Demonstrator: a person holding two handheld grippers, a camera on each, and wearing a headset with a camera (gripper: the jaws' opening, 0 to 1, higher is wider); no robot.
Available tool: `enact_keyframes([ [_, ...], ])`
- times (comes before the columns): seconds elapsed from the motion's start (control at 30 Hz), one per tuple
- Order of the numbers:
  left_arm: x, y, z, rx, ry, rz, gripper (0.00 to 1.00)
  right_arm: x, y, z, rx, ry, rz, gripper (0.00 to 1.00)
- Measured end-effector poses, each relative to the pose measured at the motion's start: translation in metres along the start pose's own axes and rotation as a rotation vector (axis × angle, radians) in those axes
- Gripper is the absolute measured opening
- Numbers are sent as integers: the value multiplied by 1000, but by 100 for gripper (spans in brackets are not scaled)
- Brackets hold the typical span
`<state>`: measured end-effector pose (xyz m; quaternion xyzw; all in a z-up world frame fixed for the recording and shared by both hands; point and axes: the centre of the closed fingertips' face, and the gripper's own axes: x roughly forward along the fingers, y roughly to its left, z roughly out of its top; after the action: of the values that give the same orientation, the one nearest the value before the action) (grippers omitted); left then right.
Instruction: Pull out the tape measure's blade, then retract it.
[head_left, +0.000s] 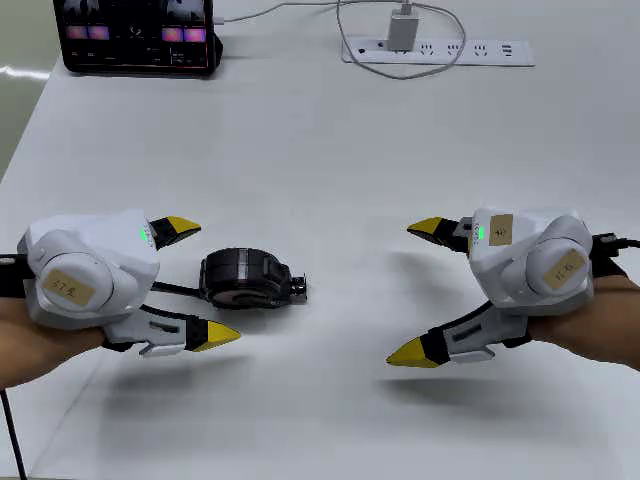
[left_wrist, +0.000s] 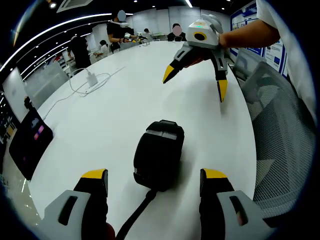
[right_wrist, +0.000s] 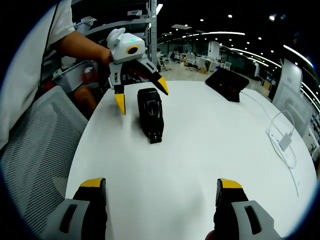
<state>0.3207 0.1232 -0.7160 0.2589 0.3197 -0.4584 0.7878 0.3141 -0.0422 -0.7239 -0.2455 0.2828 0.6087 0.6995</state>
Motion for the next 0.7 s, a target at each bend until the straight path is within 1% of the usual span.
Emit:
enact_keyframes([
  [0.13, 5, -1, -3, 44, 29, -11, 71, 0, -2, 1, -9, 3, -1, 91],
  [0.23, 7, -3, -5, 76, 46, -22, 68, 0, -3, 2, -17, 8, 1, 91],
  [0.3, 8, -3, -5, 91, 57, -30, 65, 0, -3, 2, -22, 10, 2, 91],
  [0.43, 10, -2, -6, 104, 74, -33, 61, 1, -3, 4, -27, 11, 6, 90],
  [0.5, 11, -1, -7, 115, 86, -39, 57, 2, -3, 4, -30, 12, 7, 90],
  [0.57, 13, -1, -8, 121, 100, -42, 55, 3, -4, 5, -35, 11, 6, 90],
  [0.7, 14, 0, -7, 131, 106, -48, 47, 4, -4, 6, -42, 15, 10, 90],
])
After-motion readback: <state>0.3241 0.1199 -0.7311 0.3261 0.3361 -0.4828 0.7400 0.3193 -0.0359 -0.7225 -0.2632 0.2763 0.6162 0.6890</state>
